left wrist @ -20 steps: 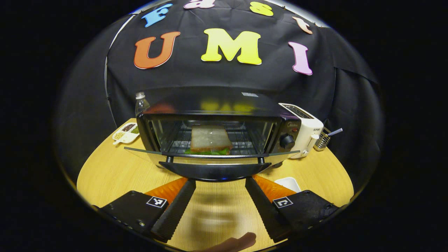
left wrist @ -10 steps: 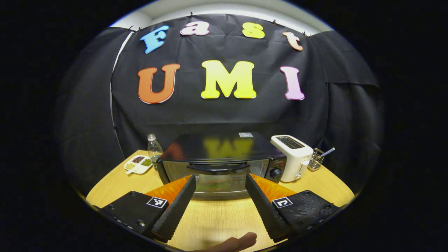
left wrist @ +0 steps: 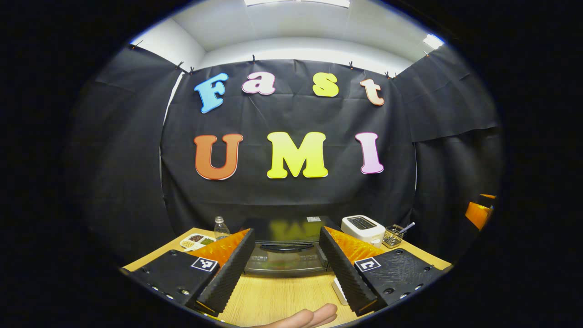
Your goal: Open the electric oven with the left hand, put the food in, and close the electric oven.
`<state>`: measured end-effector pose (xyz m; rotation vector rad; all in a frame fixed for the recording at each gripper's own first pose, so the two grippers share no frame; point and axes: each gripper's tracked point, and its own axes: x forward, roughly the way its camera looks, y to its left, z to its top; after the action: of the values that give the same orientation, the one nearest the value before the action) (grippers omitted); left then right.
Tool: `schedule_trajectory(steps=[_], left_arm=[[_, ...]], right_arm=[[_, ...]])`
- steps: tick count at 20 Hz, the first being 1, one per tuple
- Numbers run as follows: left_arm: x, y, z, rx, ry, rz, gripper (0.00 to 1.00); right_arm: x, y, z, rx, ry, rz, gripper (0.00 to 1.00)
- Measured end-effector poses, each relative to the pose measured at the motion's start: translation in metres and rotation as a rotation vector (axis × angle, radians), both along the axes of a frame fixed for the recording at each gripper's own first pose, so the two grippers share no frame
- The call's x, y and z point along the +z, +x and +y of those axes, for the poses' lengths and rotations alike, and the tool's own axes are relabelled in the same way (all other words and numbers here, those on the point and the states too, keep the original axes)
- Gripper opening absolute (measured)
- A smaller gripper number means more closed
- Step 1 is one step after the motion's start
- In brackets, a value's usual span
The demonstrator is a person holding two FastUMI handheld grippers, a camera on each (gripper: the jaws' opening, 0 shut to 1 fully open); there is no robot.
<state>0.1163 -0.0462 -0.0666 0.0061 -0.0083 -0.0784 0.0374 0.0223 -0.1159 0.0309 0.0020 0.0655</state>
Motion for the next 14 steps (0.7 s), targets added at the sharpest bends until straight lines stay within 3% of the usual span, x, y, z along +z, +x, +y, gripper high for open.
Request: schedule_trajectory(steps=[7, 14], left_arm=[[0.031, -0.064, 0.011, 0.014, -0.005, -0.105, 0.93], [-0.005, -0.094, 0.022, 0.042, -0.049, -0.055, 0.93]], right_arm=[[0.015, -0.023, 0.001, 0.021, 0.001, -0.043, 0.98], [0.022, -0.037, -0.005, 0.021, -0.004, -0.071, 0.98]])
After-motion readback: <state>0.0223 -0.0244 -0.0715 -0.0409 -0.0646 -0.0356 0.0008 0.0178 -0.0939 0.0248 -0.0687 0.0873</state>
